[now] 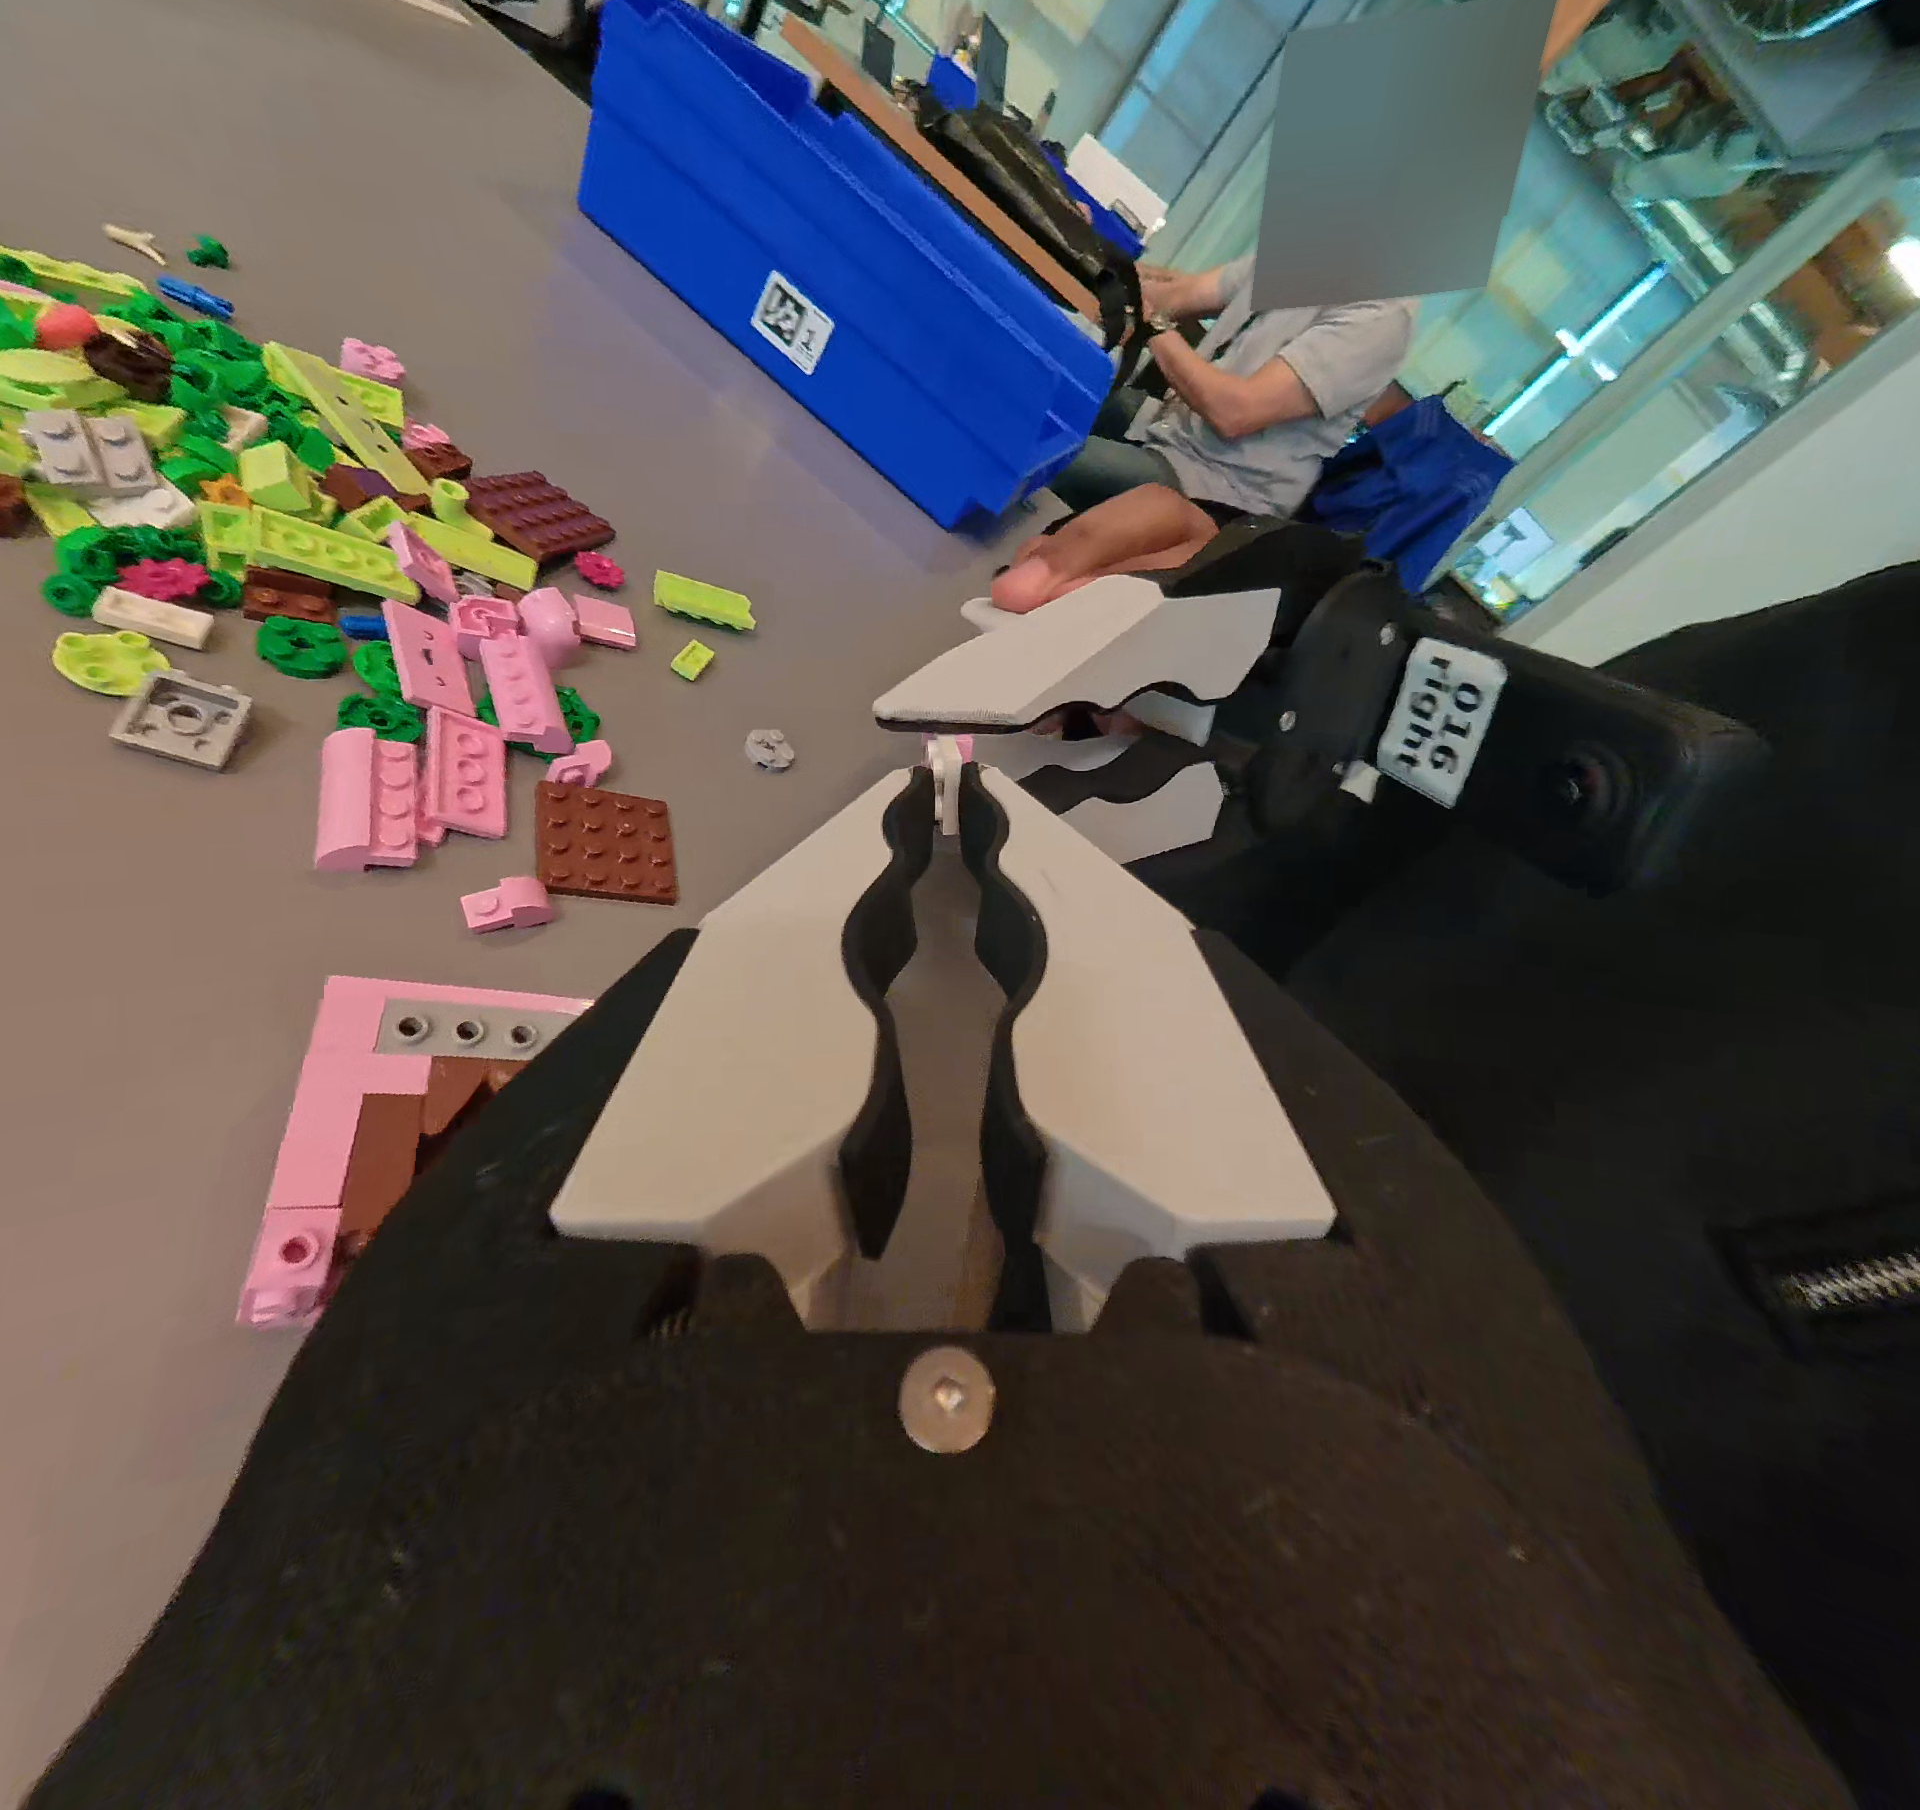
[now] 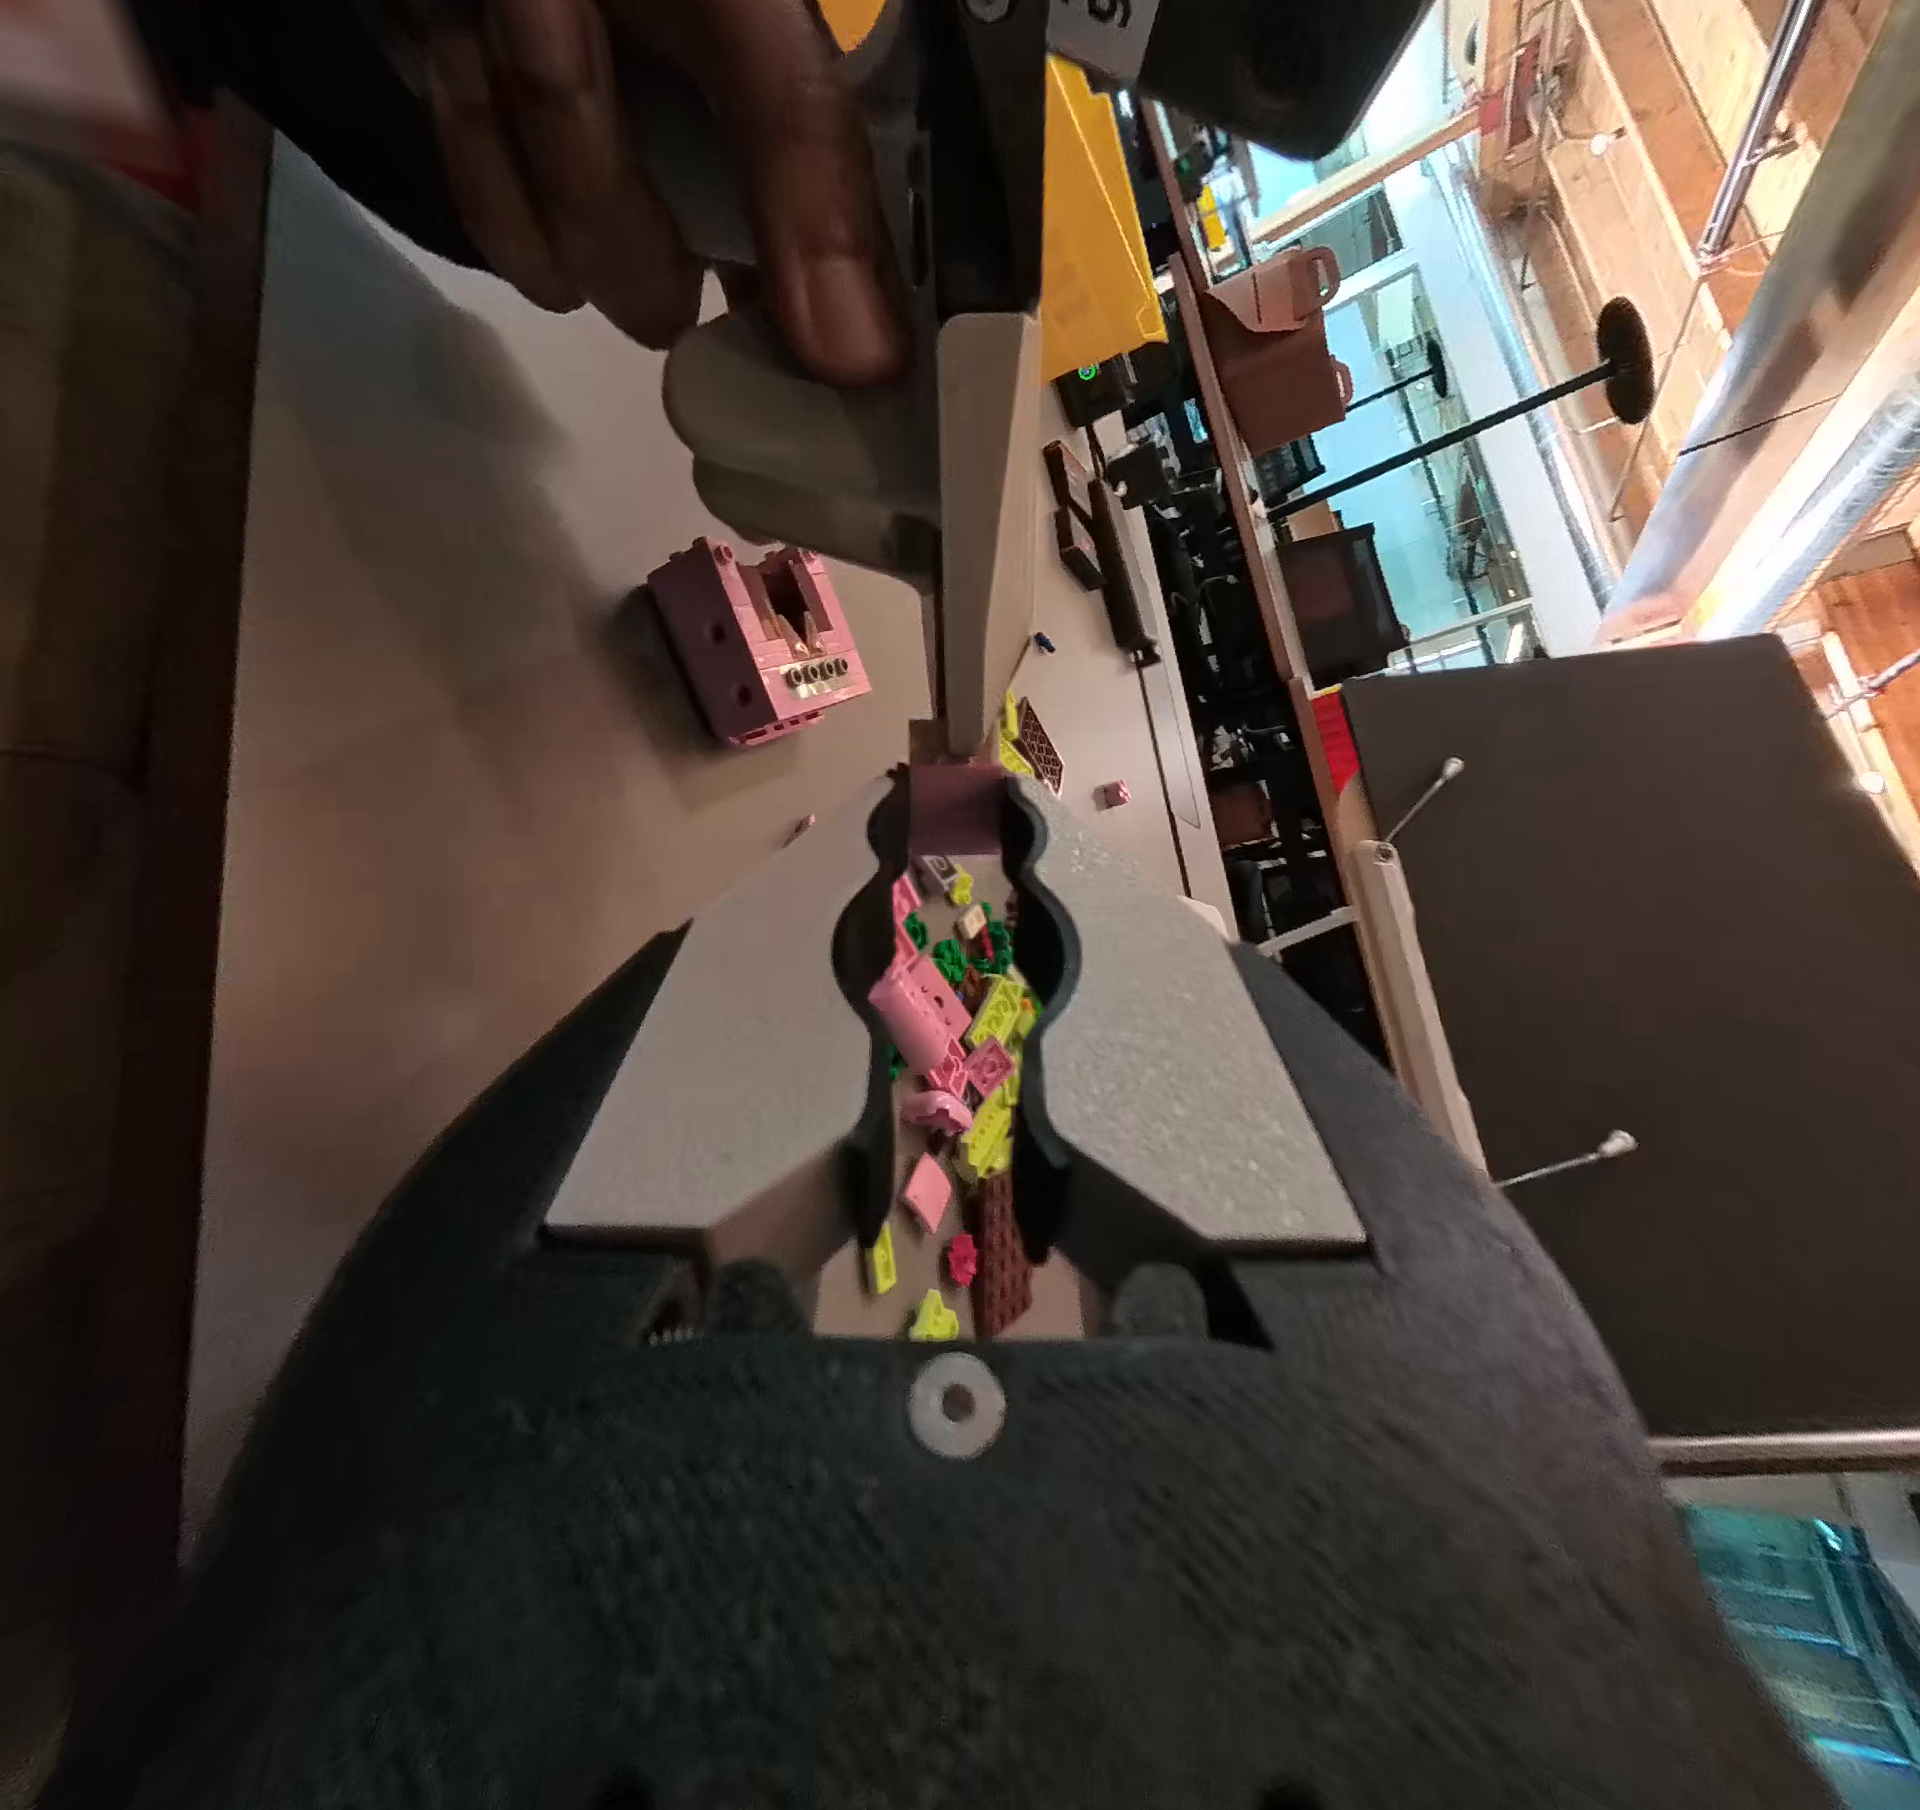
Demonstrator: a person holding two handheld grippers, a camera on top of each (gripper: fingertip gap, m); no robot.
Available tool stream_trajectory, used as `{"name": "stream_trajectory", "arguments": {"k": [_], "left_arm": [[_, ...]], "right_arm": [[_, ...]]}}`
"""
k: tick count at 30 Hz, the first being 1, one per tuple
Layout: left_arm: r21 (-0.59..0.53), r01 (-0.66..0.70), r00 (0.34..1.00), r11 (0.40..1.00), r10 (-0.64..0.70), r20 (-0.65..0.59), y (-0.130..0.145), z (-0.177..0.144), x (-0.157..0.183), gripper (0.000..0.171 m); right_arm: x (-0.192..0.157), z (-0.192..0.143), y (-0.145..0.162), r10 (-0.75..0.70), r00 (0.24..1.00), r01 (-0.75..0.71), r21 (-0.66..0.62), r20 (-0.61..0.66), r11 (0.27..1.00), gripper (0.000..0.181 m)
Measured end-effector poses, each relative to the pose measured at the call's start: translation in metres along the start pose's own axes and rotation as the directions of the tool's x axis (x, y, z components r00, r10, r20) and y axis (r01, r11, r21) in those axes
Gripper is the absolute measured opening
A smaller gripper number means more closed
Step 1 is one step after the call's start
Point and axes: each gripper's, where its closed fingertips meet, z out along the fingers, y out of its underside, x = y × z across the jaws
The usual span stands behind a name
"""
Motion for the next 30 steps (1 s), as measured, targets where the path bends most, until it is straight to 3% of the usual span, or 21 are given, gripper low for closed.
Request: {"name": "stream_trajectory", "arguments": {"k": [5, 9, 11, 12, 13, 14, 17, 21, 24, 26, 30], "left_arm": [[0.081, -0.103, 0.984, 0.991, 0.090, 0.151, -0.015, -0.001, -0.006, 0.001], [0.056, -0.234, 0.927, 0.971, 0.205, 0.314, -0.019, -0.002, -0.014, 0.001], [-0.052, -0.408, 0.711, 0.911, 0.354, 0.607, -0.030, -0.033, -0.054, 0.001], [-0.005, -0.372, 0.762, 0.928, 0.308, 0.570, -0.033, -0.038, -0.054, 0.001], [0.107, -0.279, 0.865, 0.954, 0.201, 0.460, -0.039, -0.040, -0.044, 0.000], [0.172, -0.256, 0.891, 0.951, 0.164, 0.424, -0.046, -0.046, -0.040, 0.000], [0.110, -0.363, 0.818, 0.925, 0.259, 0.513, -0.048, -0.055, -0.047, 0.001], [0.188, -0.328, 0.877, 0.926, 0.224, 0.426, -0.051, -0.049, -0.035, 0.001], [0.254, -0.240, 0.926, 0.937, 0.142, 0.350, -0.052, -0.050, -0.035, 0.001], [0.261, -0.214, 0.934, 0.941, 0.120, 0.335, -0.052, -0.051, -0.039, 0.001], [0.108, -0.237, 0.904, 0.965, 0.179, 0.388, -0.043, -0.037, -0.058, 0.001]], "right_arm": [[0.014, 0.004, 0.004, -0.045, 0.993, 0.035, -0.092, -0.107, 0.995, 0.013], [0.019, 0.007, 0.007, -0.082, 0.984, 0.062, -0.127, -0.158, 0.990, 0.014], [0.023, 0.002, -0.006, -0.087, 0.975, 0.074, -0.069, -0.205, 0.995, 0.013], [0.027, -0.003, -0.014, -0.047, 0.973, 0.043, -0.021, -0.225, 0.999, 0.013], [0.031, -0.006, -0.016, 0.008, 0.973, -0.008, -0.003, -0.230, 1.000, 0.013], [0.035, -0.006, -0.012, 0.063, 0.972, -0.064, 0.002, -0.225, 0.998, 0.013], [0.039, -0.007, 0.000, 0.219, 0.959, -0.208, 0.079, -0.177, 0.975, 0.013], [0.050, -0.013, 0.010, 0.323, 0.929, -0.302, 0.133, -0.182, 0.944, 0.013], [0.045, -0.003, 0.038, 0.446, 0.885, -0.447, 0.027, -0.131, 0.894, 0.013], [0.030, 0.005, 0.063, 0.558, 0.827, -0.562, -0.093, -0.061, 0.822, 0.013], [0.001, 0.010, 0.109, 0.698, 0.716, -0.659, -0.337, -0.003, 0.673, 0.014]]}}
